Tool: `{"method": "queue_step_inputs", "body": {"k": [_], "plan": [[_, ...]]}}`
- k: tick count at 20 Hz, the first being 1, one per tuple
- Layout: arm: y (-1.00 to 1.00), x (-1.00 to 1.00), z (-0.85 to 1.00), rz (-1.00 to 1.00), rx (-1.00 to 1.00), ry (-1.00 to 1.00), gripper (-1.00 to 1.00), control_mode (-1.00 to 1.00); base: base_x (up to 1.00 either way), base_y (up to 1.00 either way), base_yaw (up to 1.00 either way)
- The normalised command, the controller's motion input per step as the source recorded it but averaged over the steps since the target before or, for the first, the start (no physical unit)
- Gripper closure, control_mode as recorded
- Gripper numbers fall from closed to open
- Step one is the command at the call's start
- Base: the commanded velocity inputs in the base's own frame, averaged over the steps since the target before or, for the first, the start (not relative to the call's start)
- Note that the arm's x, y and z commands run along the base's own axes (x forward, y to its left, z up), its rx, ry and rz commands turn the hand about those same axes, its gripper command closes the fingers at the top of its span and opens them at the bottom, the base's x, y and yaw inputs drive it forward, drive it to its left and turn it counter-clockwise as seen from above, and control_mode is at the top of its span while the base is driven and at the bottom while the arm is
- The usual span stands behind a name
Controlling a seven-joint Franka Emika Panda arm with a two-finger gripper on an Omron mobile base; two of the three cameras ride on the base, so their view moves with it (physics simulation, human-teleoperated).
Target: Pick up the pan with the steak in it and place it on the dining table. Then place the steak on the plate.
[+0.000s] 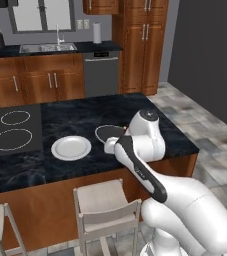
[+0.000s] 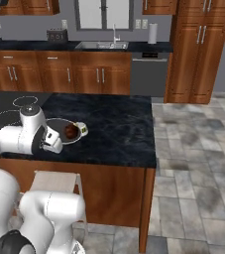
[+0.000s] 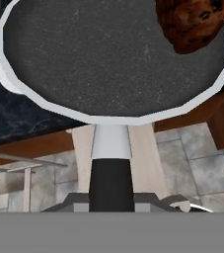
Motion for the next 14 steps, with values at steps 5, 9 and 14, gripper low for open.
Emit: {"method": "queue_step_inputs", "body": {"k": [5, 9, 14], "plan": [[0.00, 0.14, -0.25, 0.00, -0.01, 0.09, 1.00, -1.00, 0.00, 0.00, 0.00], [0.00, 0.24, -0.23, -0.01, 0.00, 0.11, 1.00, -1.00, 0.00, 0.00, 0.00], [0.00, 0.31, -0.19, -0.03, 0.00, 0.10, 1.00, -1.00, 0.00, 0.00, 0.00]]}}
